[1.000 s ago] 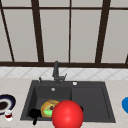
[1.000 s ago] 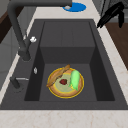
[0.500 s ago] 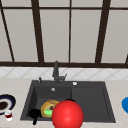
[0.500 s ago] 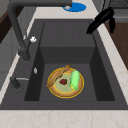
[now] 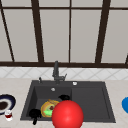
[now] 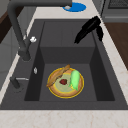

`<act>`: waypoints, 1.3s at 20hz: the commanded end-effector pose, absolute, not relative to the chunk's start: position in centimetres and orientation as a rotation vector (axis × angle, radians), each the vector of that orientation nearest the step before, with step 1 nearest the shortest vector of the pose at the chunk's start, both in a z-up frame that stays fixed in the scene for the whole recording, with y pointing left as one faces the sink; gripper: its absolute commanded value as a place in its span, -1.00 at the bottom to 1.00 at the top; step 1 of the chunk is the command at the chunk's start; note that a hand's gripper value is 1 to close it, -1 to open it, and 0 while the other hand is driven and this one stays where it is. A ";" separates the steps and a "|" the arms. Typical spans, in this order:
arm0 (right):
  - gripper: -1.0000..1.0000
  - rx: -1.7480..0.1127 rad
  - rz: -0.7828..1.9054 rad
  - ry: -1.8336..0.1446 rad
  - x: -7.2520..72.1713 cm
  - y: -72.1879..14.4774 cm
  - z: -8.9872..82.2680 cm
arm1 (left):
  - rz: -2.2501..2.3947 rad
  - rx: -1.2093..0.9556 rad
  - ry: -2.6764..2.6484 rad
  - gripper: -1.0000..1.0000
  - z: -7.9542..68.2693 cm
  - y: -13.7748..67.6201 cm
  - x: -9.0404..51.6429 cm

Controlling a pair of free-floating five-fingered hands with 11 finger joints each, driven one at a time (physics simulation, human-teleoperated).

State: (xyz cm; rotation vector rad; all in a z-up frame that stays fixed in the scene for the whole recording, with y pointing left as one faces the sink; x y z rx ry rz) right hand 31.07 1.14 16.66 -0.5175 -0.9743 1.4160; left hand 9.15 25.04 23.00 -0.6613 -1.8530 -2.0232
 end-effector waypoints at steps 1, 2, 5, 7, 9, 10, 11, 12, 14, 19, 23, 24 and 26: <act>-1.00 -0.484 1.408 -0.947 34.2 2.6 15.1 | -2.023 -0.661 -1.853 0.00 23.0 25.0 9.2; -1.00 -0.475 1.408 -0.942 35.0 2.7 14.2 | -2.023 -0.661 -1.853 0.00 23.0 25.0 9.2; -1.00 -0.490 1.394 -0.941 37.3 3.1 11.9 | -2.023 -0.661 -1.853 0.00 23.0 25.0 9.2; -1.00 -0.508 1.392 -0.978 37.6 3.2 10.2 | -2.023 -0.661 -1.853 0.00 23.0 25.0 9.2; -1.00 -0.524 1.392 -0.998 38.3 3.4 8.8 | -2.023 -0.661 -1.853 0.00 23.0 25.0 9.2; -1.00 -0.529 1.392 -1.006 38.7 3.4 8.0 | -2.023 -0.661 -1.853 0.00 23.0 25.0 9.2; -1.00 -0.536 1.392 -1.016 38.9 3.5 7.3 | -2.023 -0.661 -1.853 0.00 23.0 25.0 9.2; -1.00 -0.542 1.394 -1.026 38.9 3.5 6.5 | -2.023 -0.661 -1.853 0.00 23.0 25.0 9.2; -1.00 -0.555 1.391 -1.037 38.9 3.5 4.9 | -2.023 -0.661 -1.853 0.00 23.0 25.0 9.2; -1.00 -0.598 1.406 -0.995 40.3 5.3 2.6 | -2.023 -0.661 -1.853 0.00 23.0 25.0 9.2; -1.00 -0.585 1.417 -0.938 42.2 6.1 1.0 | -2.023 -0.661 -1.853 0.00 23.0 25.0 9.2; -1.00 -0.585 1.412 -0.936 42.9 6.2 0.6 | -2.023 -0.661 -1.853 0.00 23.0 25.0 9.2; -1.00 -0.583 1.410 -0.937 44.7 6.4 -0.2 | -2.023 -0.661 -1.853 0.00 23.0 25.0 9.2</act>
